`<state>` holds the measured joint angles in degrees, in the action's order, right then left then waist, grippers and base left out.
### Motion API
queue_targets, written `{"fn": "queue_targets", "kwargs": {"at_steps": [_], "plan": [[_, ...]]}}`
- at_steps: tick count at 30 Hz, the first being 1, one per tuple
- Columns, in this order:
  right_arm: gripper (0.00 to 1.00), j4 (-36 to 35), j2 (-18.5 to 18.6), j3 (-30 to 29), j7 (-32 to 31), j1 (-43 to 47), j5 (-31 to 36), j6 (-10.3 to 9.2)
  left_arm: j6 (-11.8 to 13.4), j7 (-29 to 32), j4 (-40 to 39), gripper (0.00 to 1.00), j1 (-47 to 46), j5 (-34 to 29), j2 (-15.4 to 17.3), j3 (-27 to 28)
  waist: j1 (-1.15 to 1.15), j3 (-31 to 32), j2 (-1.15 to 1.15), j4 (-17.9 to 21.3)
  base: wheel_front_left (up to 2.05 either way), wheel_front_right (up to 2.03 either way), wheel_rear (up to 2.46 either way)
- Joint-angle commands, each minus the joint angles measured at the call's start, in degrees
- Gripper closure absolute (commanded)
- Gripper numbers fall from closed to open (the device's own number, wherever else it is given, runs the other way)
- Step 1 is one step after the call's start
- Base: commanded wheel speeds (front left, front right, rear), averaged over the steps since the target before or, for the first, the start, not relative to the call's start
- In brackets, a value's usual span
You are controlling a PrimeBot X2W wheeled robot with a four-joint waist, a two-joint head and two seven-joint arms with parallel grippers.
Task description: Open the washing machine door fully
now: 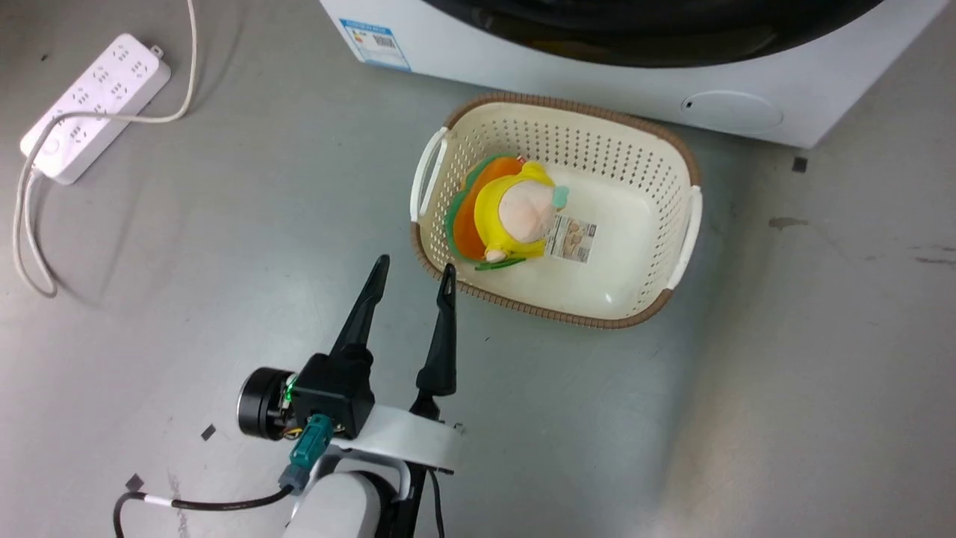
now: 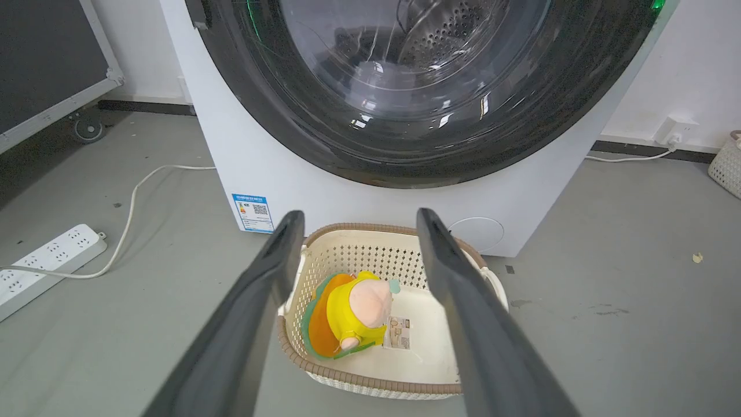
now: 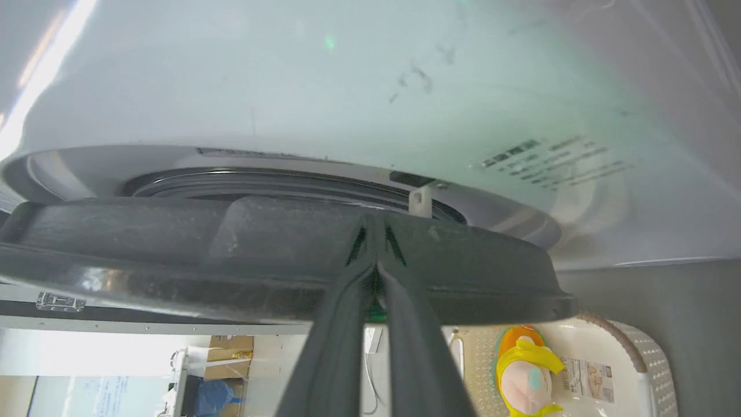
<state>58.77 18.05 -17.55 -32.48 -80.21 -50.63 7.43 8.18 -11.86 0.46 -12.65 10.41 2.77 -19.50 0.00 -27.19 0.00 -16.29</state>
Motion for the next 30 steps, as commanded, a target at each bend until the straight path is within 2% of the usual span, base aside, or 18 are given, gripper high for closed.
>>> {"fn": "queue_targets", "kwargs": {"at_steps": [1,7,13,14,17,30], "plan": [[1.0,2.46,0.56,-0.73,-2.17,-3.45,-1.89,0.05,0.58,-0.78,0.02,0.0,-1.43,0.58,0.08,-0.62,0.0,-0.83,0.0,-0.47,0.0,0.0,0.0],[1.0,8.11,1.7,-2.79,-7.64,-9.8,-5.46,0.05,1.34,-1.74,0.06,0.0,-2.99,1.46,0.09,-2.26,0.0,-2.98,0.0,-1.57,0.0,0.0,0.0],[1.0,11.79,2.71,-4.23,-13.45,-12.35,-7.97,0.05,1.96,-2.46,0.08,0.0,-3.94,1.84,0.1,-2.66,0.0,-4.07,0.0,-2.09,0.0,0.0,0.0],[1.0,14.75,2.73,-4.86,-16.59,-11.02,-10.04,0.06,2.26,-3.06,0.56,0.0,-3.88,1.88,0.1,-2.31,0.0,-2.5,0.0,-1.72,0.0,0.0,0.0],[1.0,14.7,1.62,-4.94,-16.84,-7.26,-10.61,0.06,1.93,-3.14,0.93,0.0,-3.28,1.62,0.1,-1.64,0.0,-0.19,0.0,-0.86,0.0,0.0,0.0],[1.0,8.13,-6.84,-4.19,-21.91,11.51,-13.18,0.06,-0.63,-3.14,3.8,0.0,1.73,0.15,0.1,0.39,0.0,11.57,0.0,1.43,0.0,0.0,0.0]]}}
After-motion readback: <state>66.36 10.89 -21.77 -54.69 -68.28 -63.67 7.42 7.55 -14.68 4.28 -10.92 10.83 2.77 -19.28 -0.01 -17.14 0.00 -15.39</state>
